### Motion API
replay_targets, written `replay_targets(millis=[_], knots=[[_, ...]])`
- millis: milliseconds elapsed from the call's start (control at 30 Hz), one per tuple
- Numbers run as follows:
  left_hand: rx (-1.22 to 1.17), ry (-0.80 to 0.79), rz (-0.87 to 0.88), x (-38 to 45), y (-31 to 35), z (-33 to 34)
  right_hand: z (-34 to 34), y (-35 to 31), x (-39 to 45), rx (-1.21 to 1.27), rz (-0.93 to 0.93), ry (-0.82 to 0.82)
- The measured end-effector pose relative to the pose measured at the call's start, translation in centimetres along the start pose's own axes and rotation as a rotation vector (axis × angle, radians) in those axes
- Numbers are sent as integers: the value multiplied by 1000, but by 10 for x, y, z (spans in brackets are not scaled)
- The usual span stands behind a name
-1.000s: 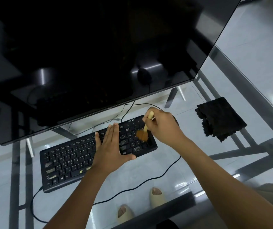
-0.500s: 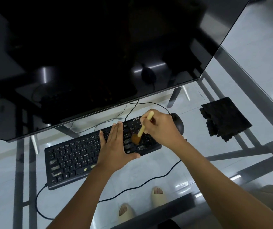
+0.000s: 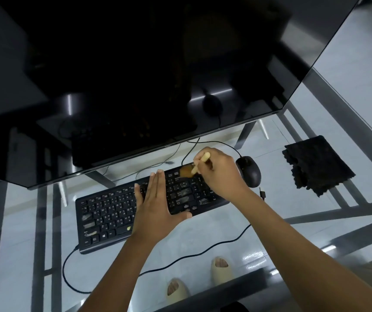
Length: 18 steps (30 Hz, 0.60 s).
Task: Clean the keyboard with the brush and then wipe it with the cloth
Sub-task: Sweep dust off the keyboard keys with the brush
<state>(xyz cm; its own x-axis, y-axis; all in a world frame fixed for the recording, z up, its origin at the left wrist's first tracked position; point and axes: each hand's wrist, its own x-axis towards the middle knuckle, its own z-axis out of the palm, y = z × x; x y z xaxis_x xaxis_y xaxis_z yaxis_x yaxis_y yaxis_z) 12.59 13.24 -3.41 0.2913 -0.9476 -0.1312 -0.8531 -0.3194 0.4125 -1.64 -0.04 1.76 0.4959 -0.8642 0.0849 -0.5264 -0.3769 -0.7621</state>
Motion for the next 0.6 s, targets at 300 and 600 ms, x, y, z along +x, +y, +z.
replay_targets(millis=[300, 600], knots=[[-16, 57, -121, -35, -43, -13, 35, -34, -3, 120, 77, -253], [-39, 146, -206, -56, -72, -24, 49, -52, -4, 15, -42, -155]])
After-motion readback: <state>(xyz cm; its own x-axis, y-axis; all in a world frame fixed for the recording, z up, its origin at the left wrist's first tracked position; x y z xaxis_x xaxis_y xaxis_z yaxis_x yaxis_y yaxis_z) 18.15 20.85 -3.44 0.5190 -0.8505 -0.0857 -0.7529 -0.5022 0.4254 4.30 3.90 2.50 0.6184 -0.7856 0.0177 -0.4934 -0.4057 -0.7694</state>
